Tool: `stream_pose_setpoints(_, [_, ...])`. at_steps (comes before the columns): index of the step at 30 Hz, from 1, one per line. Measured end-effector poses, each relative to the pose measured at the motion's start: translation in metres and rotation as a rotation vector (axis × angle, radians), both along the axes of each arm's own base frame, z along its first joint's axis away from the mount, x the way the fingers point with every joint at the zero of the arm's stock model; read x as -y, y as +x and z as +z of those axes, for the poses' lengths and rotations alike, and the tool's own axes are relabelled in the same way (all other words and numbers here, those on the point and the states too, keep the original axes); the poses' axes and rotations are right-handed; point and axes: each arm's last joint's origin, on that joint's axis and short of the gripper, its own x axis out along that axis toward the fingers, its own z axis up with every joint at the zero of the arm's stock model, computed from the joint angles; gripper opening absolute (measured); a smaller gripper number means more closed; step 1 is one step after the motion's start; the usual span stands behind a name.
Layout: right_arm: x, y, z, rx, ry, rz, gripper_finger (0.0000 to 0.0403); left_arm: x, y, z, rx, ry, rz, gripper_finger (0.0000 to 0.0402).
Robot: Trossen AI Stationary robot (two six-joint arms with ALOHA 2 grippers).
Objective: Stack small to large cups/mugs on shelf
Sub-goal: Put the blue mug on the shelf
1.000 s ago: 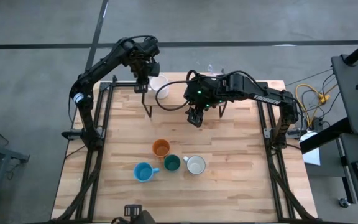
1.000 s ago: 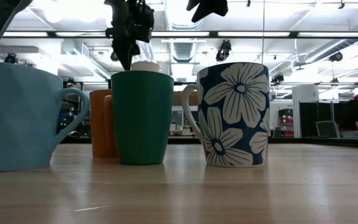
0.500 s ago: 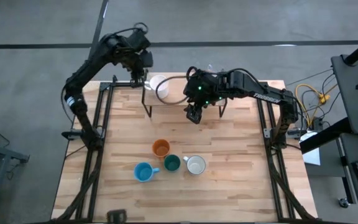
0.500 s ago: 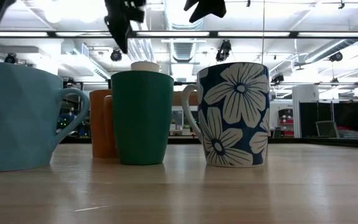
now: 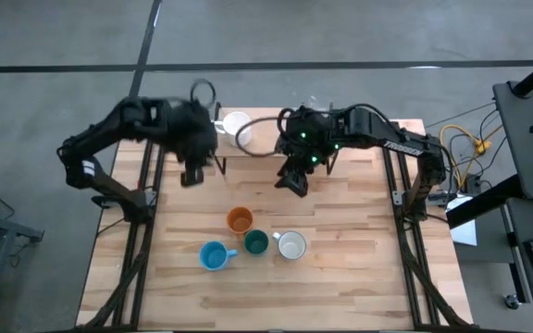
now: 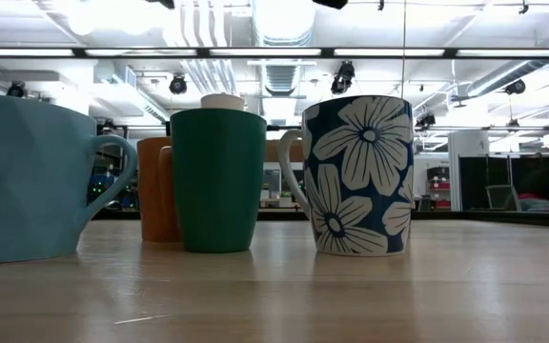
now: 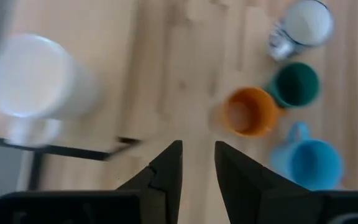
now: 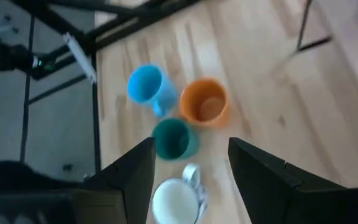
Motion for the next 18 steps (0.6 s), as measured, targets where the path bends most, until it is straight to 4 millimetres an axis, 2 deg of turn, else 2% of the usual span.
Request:
stream_pose_setpoints(5, [-0.024,0.003,0.002,0.014,0.026,-0.025,0.0196,0.037,0.009,-0.025,-0.101,-0.086,-0.063,0.0080])
stream_pose_setpoints(9, [-0.046,0.007,0.003,0.047,0.007,-0.005,0.0196,0.059,0.019,-0.047,-0.199,-0.103,-0.126,0.0080])
stream_pose_setpoints(13, [-0.057,0.009,0.001,0.043,0.017,0.015,0.0196,0.071,0.032,-0.067,-0.290,-0.125,-0.162,0.0080])
stream_pose_setpoints(18, [-0.061,0.012,-0.002,0.031,0.042,-0.012,0.0196,0.079,0.047,-0.086,-0.378,-0.228,-0.197,0.0080])
